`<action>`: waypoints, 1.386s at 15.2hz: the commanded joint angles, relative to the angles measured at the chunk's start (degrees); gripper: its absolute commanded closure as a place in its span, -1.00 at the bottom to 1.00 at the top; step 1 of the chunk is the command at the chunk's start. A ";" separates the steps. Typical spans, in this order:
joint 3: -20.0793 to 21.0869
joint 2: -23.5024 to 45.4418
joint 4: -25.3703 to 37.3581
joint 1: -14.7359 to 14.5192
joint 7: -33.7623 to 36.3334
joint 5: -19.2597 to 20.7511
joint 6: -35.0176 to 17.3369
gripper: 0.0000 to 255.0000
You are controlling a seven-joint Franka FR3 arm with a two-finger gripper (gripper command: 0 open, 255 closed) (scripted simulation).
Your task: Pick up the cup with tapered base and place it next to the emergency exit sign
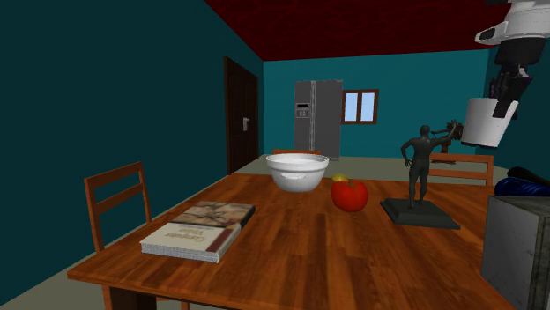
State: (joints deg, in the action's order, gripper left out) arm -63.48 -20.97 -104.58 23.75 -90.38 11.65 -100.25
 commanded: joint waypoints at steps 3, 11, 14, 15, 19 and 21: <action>-11.32 4.06 4.82 -4.80 -7.73 -2.99 0.50 1.00; -39.14 -1.85 19.00 -28.52 -14.07 2.43 5.65 1.00; -44.28 -7.18 26.42 -34.70 -15.21 6.84 8.91 1.00; -45.79 -8.97 29.24 -36.69 -15.74 8.23 10.14 1.00; -51.62 -16.45 43.21 -45.38 -18.83 13.64 16.09 1.00; -54.80 -20.95 53.31 -51.15 -21.23 16.64 20.25 1.00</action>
State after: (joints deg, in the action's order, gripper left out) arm -116.43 -39.34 -57.06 -23.93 -110.40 26.49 -82.44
